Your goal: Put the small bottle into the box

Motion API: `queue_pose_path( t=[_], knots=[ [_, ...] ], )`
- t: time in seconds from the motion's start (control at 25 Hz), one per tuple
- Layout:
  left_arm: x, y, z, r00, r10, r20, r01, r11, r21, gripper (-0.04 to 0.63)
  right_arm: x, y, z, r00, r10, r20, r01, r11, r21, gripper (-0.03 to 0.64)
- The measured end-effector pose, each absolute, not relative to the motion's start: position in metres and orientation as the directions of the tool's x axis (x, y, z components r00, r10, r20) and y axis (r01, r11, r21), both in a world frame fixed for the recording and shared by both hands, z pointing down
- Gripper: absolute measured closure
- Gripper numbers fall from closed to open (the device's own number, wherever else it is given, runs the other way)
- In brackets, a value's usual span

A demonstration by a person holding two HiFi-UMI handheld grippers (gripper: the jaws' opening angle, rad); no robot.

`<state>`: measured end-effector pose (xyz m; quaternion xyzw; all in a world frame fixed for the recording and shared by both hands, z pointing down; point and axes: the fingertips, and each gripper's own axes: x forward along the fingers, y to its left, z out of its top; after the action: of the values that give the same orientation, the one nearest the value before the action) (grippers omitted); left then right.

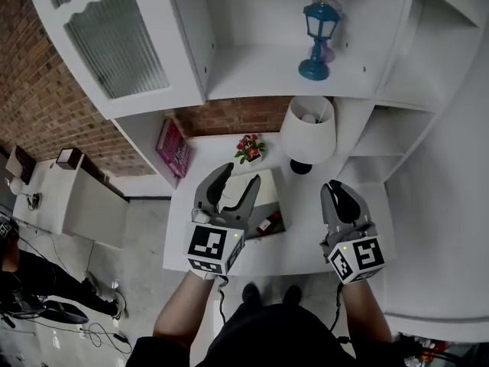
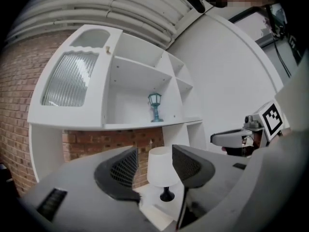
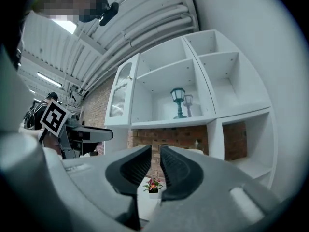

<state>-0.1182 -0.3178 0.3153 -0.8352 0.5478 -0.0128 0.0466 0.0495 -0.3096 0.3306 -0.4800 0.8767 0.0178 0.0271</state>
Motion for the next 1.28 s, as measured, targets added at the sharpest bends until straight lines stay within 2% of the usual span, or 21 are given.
queue_pose_path(
  t=[0.36,0.8,1.28],
  knots=[
    [-0.125,-0.297,0.265,0.336,-0.925,-0.178,-0.941,-0.320,-0.112,0.377,0.044,-0.298,0.291,-0.576,-0.807,-0.128,-0.817,0.570,0.085,0.468],
    [-0.128,-0.285,0.260,0.305,-0.939,-0.160,-0.952,-0.294,-0.088,0.377,0.054,-0.292,0.265,-0.568,-0.804,-0.176,-0.822,0.567,0.061,0.468],
    [-0.129,-0.291,0.264,0.308,-0.942,-0.135,-0.950,-0.298,-0.089,0.377,0.051,-0.293,0.258,-0.575,-0.796,-0.191,-0.818,0.562,0.118,0.483]
  ],
)
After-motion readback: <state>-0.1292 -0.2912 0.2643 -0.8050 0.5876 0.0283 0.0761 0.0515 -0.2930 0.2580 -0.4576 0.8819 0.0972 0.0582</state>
